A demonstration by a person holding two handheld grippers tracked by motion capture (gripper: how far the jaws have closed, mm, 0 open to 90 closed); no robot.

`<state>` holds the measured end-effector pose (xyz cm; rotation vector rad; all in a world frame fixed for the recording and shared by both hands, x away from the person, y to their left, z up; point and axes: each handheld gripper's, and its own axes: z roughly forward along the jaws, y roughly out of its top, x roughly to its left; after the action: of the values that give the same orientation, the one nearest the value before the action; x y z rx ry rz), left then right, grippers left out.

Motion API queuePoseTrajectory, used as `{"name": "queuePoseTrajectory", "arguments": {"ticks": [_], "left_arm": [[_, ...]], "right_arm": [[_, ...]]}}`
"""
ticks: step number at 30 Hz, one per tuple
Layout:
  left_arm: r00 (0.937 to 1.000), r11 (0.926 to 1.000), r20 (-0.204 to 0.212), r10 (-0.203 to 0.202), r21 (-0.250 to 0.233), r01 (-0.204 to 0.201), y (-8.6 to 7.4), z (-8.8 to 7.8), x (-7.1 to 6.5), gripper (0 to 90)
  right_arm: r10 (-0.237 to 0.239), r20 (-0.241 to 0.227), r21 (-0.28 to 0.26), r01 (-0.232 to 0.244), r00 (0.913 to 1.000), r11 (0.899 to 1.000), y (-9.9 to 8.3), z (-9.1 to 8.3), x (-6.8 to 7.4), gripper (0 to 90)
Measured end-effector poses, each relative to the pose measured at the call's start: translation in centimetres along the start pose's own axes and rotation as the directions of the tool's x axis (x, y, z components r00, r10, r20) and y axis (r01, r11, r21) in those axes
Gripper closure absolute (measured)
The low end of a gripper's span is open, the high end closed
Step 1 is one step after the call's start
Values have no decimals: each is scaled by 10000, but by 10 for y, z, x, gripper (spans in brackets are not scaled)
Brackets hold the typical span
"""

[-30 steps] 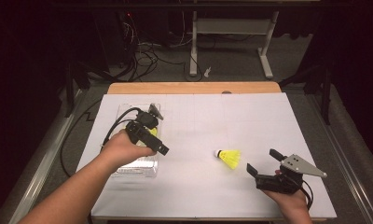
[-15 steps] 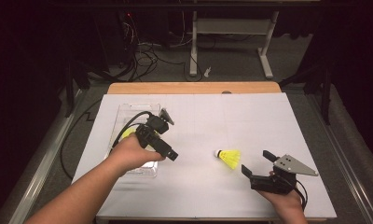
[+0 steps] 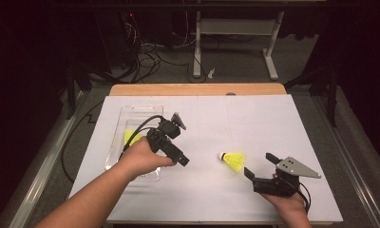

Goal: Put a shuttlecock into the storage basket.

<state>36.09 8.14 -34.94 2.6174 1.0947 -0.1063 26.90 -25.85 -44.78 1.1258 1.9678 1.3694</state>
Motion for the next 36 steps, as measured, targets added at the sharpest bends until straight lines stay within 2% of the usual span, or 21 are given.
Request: {"name": "queuePoseTrajectory", "arguments": {"ticks": [9,13,26,29,32,36], "left_arm": [[9999,9999,134,105,94,-107,5,5,-2,7],[9998,9999,135,144,78,-145,4,7,-3,7],[9988,9990,286,404,171,-409,5,15,-8,7],[9982,9987,348,496,135,-501,5,15,-6,7],[9987,9991,296,404,85,-406,6,16,-6,7],[9985,9987,259,483,152,-487,6,17,-8,7]], "right_arm": [[81,71,224,-83,9999,9997,-4,2,0,97],[80,-44,290,-79,10000,9995,-5,3,2,158],[-105,-1006,697,176,9949,9974,-5,18,11,366],[-43,-1012,805,125,9949,9967,-4,22,13,414],[-70,-1011,1006,172,9949,9948,-4,28,15,457],[-17,-966,1413,154,9953,9898,-4,36,16,539]]}}
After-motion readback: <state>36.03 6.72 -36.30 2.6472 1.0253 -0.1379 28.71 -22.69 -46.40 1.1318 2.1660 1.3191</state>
